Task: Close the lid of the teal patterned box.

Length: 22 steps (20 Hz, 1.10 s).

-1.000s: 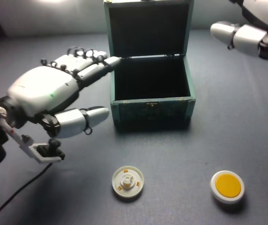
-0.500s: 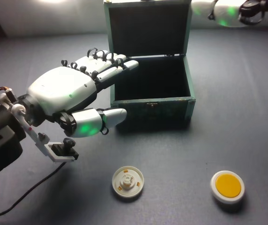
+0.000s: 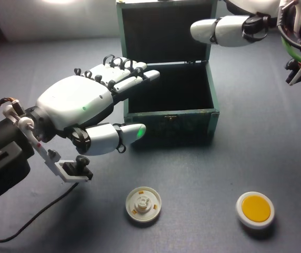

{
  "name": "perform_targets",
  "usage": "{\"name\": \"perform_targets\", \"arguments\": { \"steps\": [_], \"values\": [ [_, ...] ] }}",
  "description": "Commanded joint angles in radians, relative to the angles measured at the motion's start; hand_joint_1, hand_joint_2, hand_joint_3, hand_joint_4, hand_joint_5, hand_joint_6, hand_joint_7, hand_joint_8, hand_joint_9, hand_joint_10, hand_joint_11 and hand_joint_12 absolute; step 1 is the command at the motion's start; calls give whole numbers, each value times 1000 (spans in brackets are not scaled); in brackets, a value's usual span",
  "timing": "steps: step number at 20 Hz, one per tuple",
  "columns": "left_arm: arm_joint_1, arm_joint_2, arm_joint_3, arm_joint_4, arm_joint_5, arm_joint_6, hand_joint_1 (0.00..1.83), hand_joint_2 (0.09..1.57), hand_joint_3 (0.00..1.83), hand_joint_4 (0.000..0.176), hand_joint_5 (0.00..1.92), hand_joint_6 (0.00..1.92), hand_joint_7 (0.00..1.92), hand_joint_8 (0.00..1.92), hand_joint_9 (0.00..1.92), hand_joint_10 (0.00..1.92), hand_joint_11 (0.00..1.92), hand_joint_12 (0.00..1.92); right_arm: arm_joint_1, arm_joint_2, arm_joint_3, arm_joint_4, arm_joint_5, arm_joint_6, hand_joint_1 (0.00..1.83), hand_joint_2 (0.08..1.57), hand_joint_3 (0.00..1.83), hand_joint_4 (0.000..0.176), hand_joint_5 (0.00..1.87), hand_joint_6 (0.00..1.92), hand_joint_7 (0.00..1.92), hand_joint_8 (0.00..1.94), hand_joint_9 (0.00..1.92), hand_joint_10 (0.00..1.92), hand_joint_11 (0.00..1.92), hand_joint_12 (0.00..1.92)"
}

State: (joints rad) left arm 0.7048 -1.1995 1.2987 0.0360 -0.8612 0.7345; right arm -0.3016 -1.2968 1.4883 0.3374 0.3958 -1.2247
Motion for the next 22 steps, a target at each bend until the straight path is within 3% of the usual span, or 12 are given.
{"name": "perform_targets", "arguments": {
  "steps": [1,4,6,8,10,11,13,14,15,17,18,22],
  "values": [
    [-10,1,5,-10,-129,-8,184,1419,4,48,96,30,0,0,0,0,24,15,19,7,5,-9,109,4,139,1296,2,0,55,11,127,17,155,51,0,1297],
    [-10,1,5,-10,-129,-10,196,1407,0,52,117,4,0,0,0,0,0,340,19,7,-13,-15,109,4,163,1350,0,0,268,112,308,20,280,209,0,1554],
    [-7,2,4,-15,-134,-13,196,1398,0,45,90,18,0,0,0,0,0,126,19,15,-42,-37,121,4,172,1370,0,0,134,731,468,72,186,872,0,1728],
    [7,7,0,-35,-154,-13,184,1404,2,47,81,15,0,0,0,0,0,4,19,35,-84,-51,159,4,158,1383,1,0,16,1046,486,107,113,1155,0,1837],
    [21,15,-5,-56,-176,-13,188,1407,3,18,80,14,0,0,0,0,25,13,11,67,-112,-54,181,4,143,1390,1,0,14,689,387,73,4,1073,0,1749],
    [27,18,-8,-65,-187,-13,212,1402,2,5,95,2,0,0,0,0,4,272,3,79,-128,-58,193,4,123,1391,0,0,48,670,382,66,11,1008,0,1692],
    [38,27,-16,-75,-207,-13,256,1400,1,9,88,10,0,0,0,0,0,513,-13,102,-156,-72,218,4,131,1395,1,0,61,714,358,45,4,949,0,1700],
    [45,31,-22,-77,-217,-13,226,1402,1,31,76,5,0,0,0,0,0,524,-26,118,-175,-77,232,4,117,1377,0,0,42,672,305,16,0,778,0,1622],
    [52,34,-27,-82,-227,-13,209,1397,0,29,73,3,0,0,0,0,0,583,-38,132,-191,-81,244,4,90,1365,0,0,88,387,236,10,0,525,0,1393],
    [70,38,-36,-93,-243,-13,262,1382,0,35,86,6,0,0,0,0,0,679,-67,157,-224,-88,271,4,80,1369,1,0,180,125,237,4,70,411,0,1356],
    [80,41,-43,-96,-250,-13,243,1389,0,26,82,2,0,0,0,0,0,628,-85,170,-239,-92,285,8,80,1363,0,0,190,92,262,10,130,419,0,1452],
    [118,52,-67,-105,-276,-14,88,1400,1,49,50,5,0,0,0,0,0,6,-154,197,-261,-130,344,116,74,1383,0,0,223,67,347,17,210,452,0,1474]
  ]
}}
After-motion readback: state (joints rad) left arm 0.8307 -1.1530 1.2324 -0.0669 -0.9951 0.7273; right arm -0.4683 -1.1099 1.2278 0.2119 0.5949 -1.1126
